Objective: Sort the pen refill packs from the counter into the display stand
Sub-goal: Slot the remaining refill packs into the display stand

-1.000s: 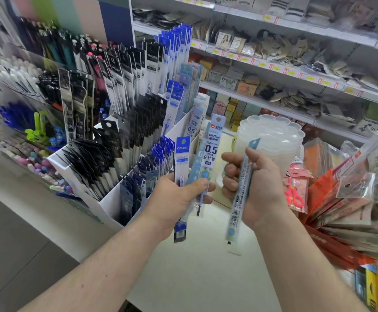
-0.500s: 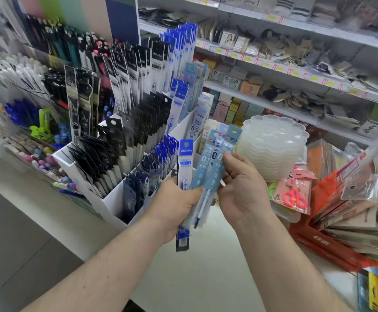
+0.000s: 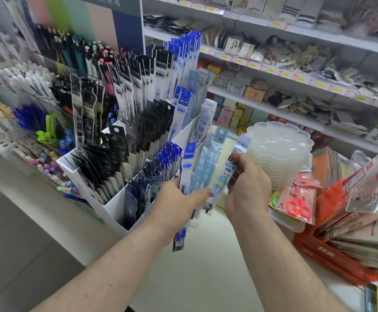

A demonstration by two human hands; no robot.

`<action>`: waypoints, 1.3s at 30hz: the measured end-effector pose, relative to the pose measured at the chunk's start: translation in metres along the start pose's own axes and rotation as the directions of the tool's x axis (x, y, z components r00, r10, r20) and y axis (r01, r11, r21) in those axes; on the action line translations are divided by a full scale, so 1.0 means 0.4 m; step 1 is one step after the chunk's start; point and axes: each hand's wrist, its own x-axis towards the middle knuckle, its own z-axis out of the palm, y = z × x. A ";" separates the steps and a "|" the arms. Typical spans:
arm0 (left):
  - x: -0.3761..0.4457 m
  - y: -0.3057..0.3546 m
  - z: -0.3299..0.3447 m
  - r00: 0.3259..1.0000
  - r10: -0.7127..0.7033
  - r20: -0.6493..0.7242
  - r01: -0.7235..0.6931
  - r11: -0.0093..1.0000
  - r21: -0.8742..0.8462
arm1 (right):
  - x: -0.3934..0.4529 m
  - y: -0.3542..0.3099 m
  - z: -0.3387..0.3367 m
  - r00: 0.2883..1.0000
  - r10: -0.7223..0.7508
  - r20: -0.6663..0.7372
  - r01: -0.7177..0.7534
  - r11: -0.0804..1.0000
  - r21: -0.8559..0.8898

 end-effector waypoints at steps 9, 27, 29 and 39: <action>0.002 0.066 -0.048 0.973 0.094 -0.212 -0.115 0.989 -0.091 | 0.133 -0.024 0.025 0.934 -0.350 0.065 0.354 0.895 -0.270; 0.005 0.105 -0.092 0.991 -0.010 -0.132 -0.025 0.965 -0.261 | 0.257 0.069 0.150 0.825 0.021 0.565 0.550 0.203 -0.810; 0.005 0.104 -0.094 0.992 -0.018 -0.121 -0.015 0.964 -0.265 | 0.257 0.061 0.142 0.851 -0.012 0.525 0.519 0.183 -0.835; 0.010 0.099 -0.061 0.997 -0.071 0.037 0.079 0.933 -0.351 | 0.055 -0.041 0.106 0.627 0.394 0.672 0.098 0.816 -0.570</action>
